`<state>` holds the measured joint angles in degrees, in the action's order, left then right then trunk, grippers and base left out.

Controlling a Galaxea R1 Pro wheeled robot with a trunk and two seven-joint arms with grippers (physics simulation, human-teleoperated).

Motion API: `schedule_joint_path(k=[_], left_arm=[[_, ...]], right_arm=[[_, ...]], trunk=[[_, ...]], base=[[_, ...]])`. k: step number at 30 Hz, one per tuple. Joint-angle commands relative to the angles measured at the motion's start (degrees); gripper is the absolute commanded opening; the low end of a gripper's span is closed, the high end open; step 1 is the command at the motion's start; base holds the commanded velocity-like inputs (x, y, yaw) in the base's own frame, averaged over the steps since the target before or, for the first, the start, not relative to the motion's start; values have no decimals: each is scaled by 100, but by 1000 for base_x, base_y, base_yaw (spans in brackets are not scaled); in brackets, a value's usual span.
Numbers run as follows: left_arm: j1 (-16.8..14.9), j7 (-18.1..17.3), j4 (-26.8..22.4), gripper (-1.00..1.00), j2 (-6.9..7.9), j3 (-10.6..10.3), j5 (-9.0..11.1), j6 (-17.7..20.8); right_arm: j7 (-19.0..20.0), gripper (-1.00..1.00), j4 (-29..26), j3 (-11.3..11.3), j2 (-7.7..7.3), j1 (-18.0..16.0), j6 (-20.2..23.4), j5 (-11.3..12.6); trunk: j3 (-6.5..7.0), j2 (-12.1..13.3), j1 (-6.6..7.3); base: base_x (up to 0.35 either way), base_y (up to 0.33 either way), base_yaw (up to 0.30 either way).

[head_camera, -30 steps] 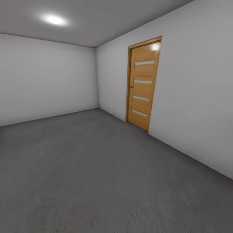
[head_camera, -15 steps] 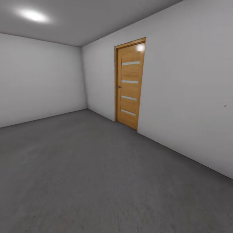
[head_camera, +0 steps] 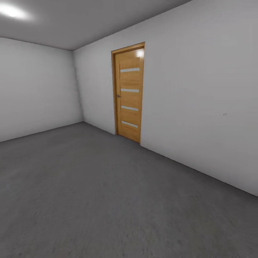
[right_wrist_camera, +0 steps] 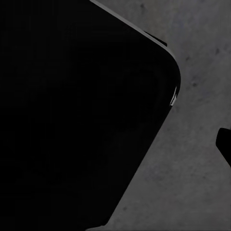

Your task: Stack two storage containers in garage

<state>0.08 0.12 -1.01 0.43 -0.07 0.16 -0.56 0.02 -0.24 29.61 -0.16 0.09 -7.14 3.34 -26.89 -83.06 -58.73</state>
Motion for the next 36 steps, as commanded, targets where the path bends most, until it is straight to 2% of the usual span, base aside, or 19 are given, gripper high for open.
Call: schedule_joint_path(k=[1, 13, 36], left_arm=[[1, 0, -4, 100, 0, -1, 0, -6], [1, -1, -4, 100, 0, -1, 1, -6], [1, 0, -4, 100, -5, 25, 21, -2]], right_arm=[[3, 100, -2, 36, -1, 0, -16, 35], [0, 100, -2, 40, 23, 0, -9, 30], [5, 100, -2, 45, 25, 0, -7, 27]], trunk=[[-4, -2, 0], [-4, -2, 0], [-4, -2, 0]], base=[[0, 0, -246], [0, 0, -228], [0, 0, -10]])
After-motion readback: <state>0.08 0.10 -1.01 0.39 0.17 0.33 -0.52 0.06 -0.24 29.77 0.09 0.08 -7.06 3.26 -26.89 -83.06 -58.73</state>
